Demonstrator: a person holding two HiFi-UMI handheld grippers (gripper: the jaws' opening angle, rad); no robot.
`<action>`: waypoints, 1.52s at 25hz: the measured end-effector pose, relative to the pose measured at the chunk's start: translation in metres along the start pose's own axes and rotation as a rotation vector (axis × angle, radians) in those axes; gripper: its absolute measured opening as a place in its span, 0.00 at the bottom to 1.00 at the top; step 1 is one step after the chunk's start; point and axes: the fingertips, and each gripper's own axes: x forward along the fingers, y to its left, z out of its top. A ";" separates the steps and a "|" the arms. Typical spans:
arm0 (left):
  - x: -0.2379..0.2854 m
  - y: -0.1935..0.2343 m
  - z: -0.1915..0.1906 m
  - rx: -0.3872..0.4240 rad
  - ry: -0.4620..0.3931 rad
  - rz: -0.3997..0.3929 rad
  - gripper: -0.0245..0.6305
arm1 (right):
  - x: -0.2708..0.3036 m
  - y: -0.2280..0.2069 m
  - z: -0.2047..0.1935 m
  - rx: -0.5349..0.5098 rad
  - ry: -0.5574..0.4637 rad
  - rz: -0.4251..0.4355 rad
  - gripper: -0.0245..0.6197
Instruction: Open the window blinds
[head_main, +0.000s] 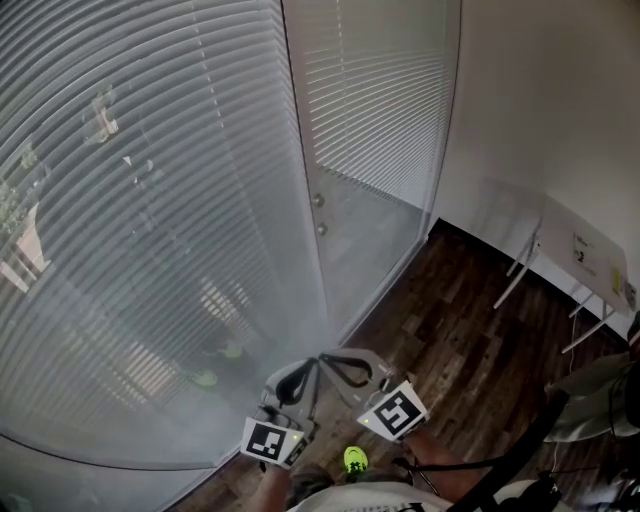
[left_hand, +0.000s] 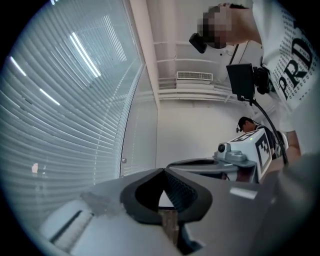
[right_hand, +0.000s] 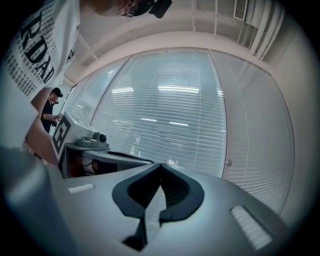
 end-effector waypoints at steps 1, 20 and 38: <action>-0.001 0.000 -0.002 -0.001 0.002 0.008 0.02 | -0.001 0.001 0.000 0.001 -0.006 0.005 0.05; 0.073 0.076 -0.043 -0.004 -0.097 -0.028 0.02 | 0.068 -0.071 -0.057 -0.062 -0.012 -0.060 0.05; 0.112 0.129 -0.067 -0.098 -0.130 -0.065 0.03 | 0.120 -0.111 -0.089 -0.065 0.053 -0.083 0.05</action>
